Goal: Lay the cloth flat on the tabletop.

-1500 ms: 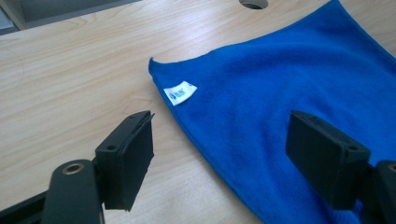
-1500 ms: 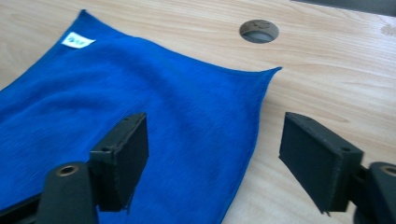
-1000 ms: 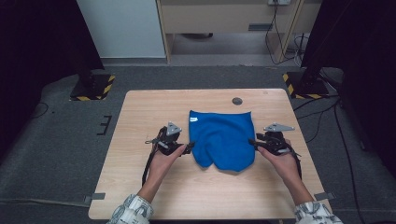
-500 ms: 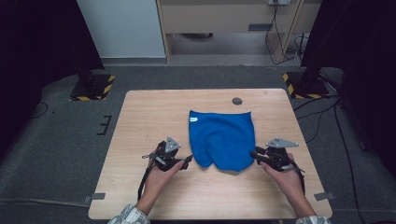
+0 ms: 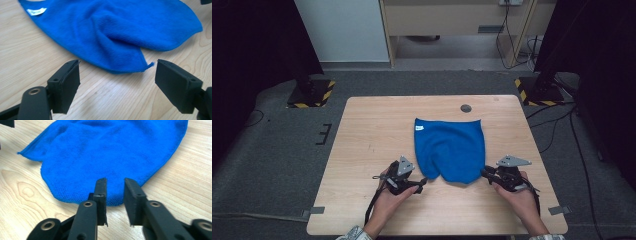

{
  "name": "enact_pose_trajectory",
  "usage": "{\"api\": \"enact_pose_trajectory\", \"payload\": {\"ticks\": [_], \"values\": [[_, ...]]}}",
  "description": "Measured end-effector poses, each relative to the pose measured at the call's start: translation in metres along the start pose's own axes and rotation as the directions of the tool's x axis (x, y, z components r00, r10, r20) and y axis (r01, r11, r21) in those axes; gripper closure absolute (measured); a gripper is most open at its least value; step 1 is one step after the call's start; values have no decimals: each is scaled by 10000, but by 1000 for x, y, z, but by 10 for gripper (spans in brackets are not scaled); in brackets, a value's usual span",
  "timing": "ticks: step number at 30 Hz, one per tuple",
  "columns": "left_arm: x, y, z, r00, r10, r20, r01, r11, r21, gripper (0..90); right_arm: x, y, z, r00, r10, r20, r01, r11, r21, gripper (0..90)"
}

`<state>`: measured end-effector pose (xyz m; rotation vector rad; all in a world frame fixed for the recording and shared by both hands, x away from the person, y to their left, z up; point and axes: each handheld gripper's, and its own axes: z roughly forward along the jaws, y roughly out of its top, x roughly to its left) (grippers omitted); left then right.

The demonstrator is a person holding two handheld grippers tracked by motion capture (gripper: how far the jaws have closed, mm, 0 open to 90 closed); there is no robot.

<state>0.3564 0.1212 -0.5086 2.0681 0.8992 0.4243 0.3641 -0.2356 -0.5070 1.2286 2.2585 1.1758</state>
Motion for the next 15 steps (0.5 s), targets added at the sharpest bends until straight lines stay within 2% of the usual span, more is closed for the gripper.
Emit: {"api": "enact_pose_trajectory", "payload": {"ticks": [7, 9, 11, 15], "values": [[-12, 1, 8, 9996, 229, 166, -226, 9996, -172, 203, -2, -2, 7, 9996, 286, 60, -287, 9992, 281, 468], [-14, 1, 10, 9989, 386, 258, -382, 9992, -143, 205, -2, -3, 8, 9993, 300, 237, -305, 9993, 227, 412], [-16, 1, 13, 9984, 452, 329, -449, 9989, -94, 205, -2, -3, 12, 9994, 351, 57, -353, 9988, 340, 351], [-17, 1, 17, 9978, 464, 468, -461, 9989, -73, 227, 1, -4, 17, 9988, 490, -31, -487, 9970, 608, 307]]}}
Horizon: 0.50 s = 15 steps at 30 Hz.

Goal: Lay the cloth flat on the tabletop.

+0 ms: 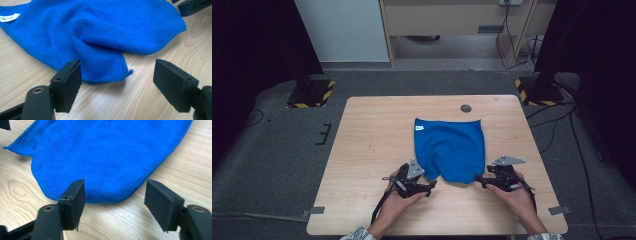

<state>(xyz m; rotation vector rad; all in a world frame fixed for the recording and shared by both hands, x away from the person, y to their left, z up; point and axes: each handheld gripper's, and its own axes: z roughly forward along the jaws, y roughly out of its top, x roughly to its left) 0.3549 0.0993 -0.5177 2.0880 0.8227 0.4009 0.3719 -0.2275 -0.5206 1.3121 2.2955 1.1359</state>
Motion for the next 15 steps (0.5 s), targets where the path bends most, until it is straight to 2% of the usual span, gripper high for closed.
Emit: {"api": "enact_pose_trajectory", "payload": {"ticks": [6, 9, 13, 15], "values": [[1, -1, 5, 10000, 61, -58, -61, 9999, 83, 270, 0, 1, 6, 9996, 205, -213, -201, 9997, 170, 281], [0, -1, 7, 10000, 63, -23, -63, 9999, 128, 290, -5, 1, 6, 9984, 531, -197, -528, 9985, 163, 276], [0, -1, 9, 9997, 212, -132, -209, 9996, 187, 321, -10, 1, 7, 9963, 754, -418, -748, 9971, 164, 313], [2, -1, 9, 9997, 114, -211, -110, 9998, 180, 338, -10, 1, 9, 9958, 725, -561, -720, 9974, 99, 351]]}}
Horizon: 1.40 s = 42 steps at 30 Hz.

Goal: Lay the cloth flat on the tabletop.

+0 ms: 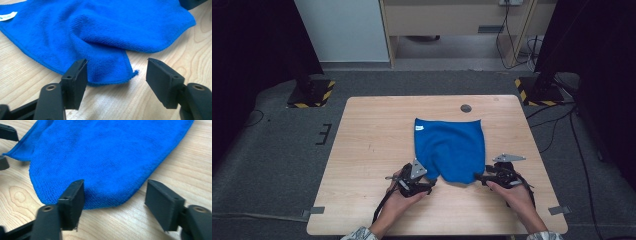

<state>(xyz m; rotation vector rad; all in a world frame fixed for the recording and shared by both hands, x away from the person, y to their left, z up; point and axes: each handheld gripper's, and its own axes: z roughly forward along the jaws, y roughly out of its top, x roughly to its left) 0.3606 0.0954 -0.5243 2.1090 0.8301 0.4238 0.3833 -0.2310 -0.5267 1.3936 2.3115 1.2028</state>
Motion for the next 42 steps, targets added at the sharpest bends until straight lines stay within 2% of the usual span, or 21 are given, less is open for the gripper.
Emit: {"api": "enact_pose_trajectory", "payload": {"ticks": [2, 7, 12, 15, 22, 30, 42], "values": [[2, -1, 0, 10000, -57, -55, 58, 10000, 63, 363, -1, 1, 2, 9999, -2, -165, 1, 10000, -50, 392], [6, -2, 2, 9999, -98, -87, 100, 9998, 152, 446, 1, 4, 1, 9984, -126, -544, 109, 9995, -309, 567], [7, -3, 3, 9998, 72, -190, -65, 9993, 362, 575, 3, 6, 0, 9978, -307, -589, 284, 9988, -393, 745], [11, -3, 4, 9996, 96, -259, -83, 9989, 469, 652, 4, 8, 0, 9970, -494, -600, 471, 9981, -394, 810], [18, -3, 0, 9996, 91, -263, -80, 9990, 432, 793, 5, 8, 0, 9970, -631, -454, 617, 9976, -318, 873], [25, -3, -6, 9991, -11, -428, 31, 9989, 461, 804, -1, 7, -4, 9974, -710, 149, 712, 9974, -111, 878], [40, -5, -19, 9982, -274, -532, 296, 9988, 401, 872, -6, 6, -15, 9977, -552, 399, 561, 9981, -242, 882]]}}
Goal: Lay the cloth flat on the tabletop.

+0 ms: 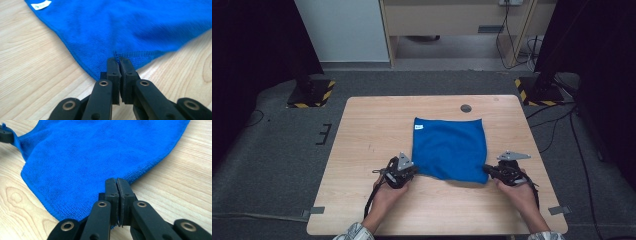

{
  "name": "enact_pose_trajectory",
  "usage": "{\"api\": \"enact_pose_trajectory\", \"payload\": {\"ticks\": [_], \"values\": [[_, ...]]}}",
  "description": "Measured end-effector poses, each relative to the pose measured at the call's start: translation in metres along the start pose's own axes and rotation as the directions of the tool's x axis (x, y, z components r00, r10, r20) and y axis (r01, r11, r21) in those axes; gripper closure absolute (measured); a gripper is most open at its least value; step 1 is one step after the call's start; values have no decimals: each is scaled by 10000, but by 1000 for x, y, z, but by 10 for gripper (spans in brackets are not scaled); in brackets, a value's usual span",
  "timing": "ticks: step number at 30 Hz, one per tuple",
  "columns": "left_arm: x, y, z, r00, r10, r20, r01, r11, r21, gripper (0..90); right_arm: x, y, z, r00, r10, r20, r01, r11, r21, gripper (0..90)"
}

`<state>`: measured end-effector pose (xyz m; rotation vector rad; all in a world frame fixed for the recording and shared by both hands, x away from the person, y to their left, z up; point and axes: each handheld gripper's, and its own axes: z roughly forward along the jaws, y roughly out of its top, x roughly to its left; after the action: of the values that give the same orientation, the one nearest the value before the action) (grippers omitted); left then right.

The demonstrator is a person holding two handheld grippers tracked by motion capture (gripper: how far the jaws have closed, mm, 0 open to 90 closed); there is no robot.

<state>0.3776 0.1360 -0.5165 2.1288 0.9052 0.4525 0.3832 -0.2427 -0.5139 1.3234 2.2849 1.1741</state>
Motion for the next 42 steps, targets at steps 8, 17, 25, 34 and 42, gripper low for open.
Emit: {"api": "enact_pose_trajectory", "payload": {"ticks": [8, 17, 25, 34, 42], "values": [[1, -5, -12, 9999, -51, 102, 52, 10000, -22, 876, -2, -7, -9, 9998, 139, 149, -142, 9997, 209, 882], [-14, -14, -26, 9980, 320, 549, -334, 9991, 250, 880, 5, -11, -13, 9997, -199, 127, 192, 9986, 484, 881], [-22, -19, -40, 9968, 379, 697, -395, 9990, 221, 880, 12, -16, -19, 9997, -237, 66, 232, 9976, 646, 881], [-22, -23, -39, 9961, 417, 773, -469, 9967, 656, 855, 18, -18, -26, 9993, -366, -71, 370, 9972, 648, 844], [-22, -22, -44, 9954, -317, 902, 309, 9995, 102, 398, 14, -16, -29, 9990, -43, 443, 31, 9996, 276, 434]]}}
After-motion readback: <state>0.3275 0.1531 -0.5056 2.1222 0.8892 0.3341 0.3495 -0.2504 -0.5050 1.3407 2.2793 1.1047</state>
